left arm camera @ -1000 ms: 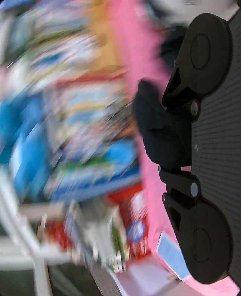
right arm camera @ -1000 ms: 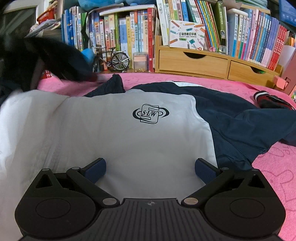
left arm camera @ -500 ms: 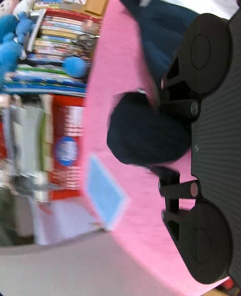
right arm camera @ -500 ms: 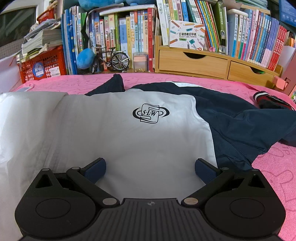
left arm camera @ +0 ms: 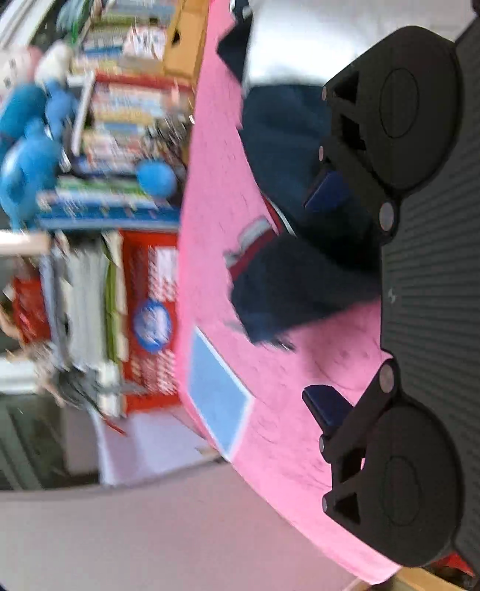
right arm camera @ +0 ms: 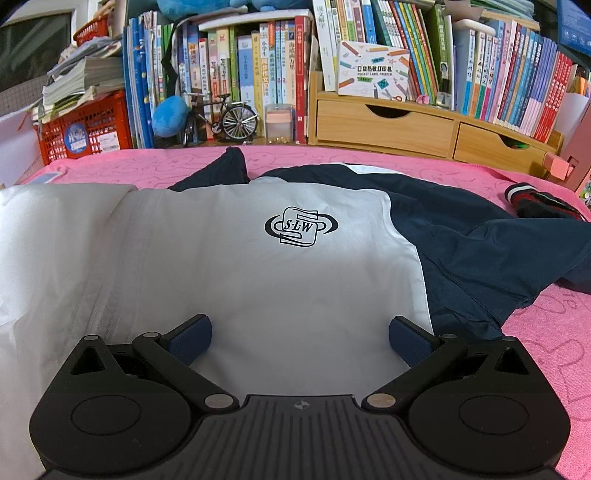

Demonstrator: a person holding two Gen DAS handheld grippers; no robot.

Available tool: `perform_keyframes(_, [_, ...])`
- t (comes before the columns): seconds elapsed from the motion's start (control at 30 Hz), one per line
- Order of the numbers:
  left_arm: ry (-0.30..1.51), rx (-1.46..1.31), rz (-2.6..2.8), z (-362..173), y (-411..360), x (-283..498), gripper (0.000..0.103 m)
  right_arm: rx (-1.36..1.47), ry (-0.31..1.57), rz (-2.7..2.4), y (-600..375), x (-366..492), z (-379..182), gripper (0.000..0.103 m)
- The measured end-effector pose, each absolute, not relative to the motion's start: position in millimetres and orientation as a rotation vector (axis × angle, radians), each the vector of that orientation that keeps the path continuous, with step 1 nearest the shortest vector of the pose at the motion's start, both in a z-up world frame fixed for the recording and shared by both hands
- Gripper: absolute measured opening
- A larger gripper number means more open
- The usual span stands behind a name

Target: Fold clothes

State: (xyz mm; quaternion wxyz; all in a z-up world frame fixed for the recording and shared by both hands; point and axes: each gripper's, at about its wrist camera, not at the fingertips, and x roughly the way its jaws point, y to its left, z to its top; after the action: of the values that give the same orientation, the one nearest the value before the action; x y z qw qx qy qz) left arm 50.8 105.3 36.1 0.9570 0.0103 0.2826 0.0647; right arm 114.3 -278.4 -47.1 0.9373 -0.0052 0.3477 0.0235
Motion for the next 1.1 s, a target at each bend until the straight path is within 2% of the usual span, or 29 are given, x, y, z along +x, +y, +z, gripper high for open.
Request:
perform_keyframes(0.17, [0.497,0.010,0.044,57.4,76.3,55.4,0.102,-0.010,0.710,0.048,-278.3,114.1,-46.8,0.103])
perform_keyframes(0.33, [0.482,0.034,-0.063,55.9,39.1,62.1,0.103,-0.010,0.710,0.048,-278.4,114.4,-46.9,0.103])
perform_keyframes(0.73, [0.625,0.092,-0.194,-13.8,-36.3,78.0,0.103,-0.009,0.710,0.048,-278.4,114.6,-47.0,0.103])
perform_keyframes(0.97, [0.664,0.170,-0.146,-51.2,-39.2,79.2,0.103,-0.008,0.709,0.048,-278.0,114.8,-47.2,0.103])
perform_keyframes(1.1, [0.678,0.106,-0.172,-54.7,-30.1,81.6,0.103,-0.007,0.708,0.048,-278.1,115.1,-47.3,0.103])
